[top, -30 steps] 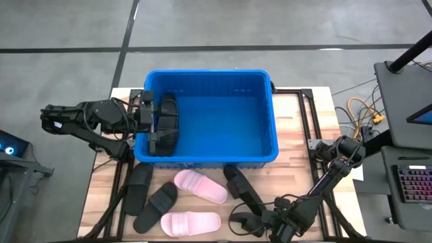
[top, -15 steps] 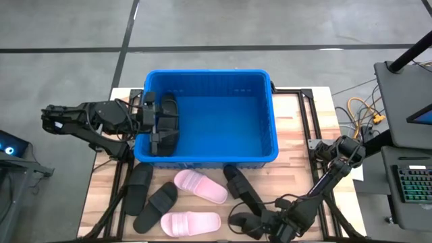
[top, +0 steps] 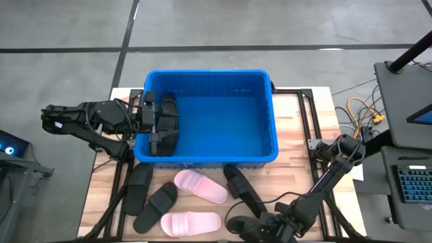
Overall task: Pick and place slides into bin
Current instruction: Put the black slide into the blue container
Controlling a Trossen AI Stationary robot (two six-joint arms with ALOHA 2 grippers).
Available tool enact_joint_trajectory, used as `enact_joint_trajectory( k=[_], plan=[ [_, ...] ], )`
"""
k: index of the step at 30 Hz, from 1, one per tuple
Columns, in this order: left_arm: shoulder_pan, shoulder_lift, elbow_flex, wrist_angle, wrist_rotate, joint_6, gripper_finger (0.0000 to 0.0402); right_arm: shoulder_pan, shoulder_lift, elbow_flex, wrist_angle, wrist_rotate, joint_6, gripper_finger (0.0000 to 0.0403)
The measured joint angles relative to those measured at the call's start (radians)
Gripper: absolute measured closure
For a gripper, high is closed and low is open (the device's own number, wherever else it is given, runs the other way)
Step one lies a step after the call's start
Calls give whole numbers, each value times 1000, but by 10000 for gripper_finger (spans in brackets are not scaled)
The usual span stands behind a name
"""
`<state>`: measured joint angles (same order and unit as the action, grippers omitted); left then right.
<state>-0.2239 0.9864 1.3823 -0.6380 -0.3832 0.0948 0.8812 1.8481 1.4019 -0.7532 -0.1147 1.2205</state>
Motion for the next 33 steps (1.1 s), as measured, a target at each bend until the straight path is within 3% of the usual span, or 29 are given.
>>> enact_joint_trajectory(
  k=[8,22,26,33],
  plan=[
    [0,-5,0,0,-22,1,191,-47,-30,79,-3,32,-16,336],
    [0,-25,11,2,-128,51,191,-254,-34,301,-51,74,-391,337],
    [0,-28,23,2,-167,52,191,-304,-35,382,-177,150,-483,338],
    [0,-44,29,2,-225,53,191,-360,-59,549,-307,376,-573,338]
  ],
)
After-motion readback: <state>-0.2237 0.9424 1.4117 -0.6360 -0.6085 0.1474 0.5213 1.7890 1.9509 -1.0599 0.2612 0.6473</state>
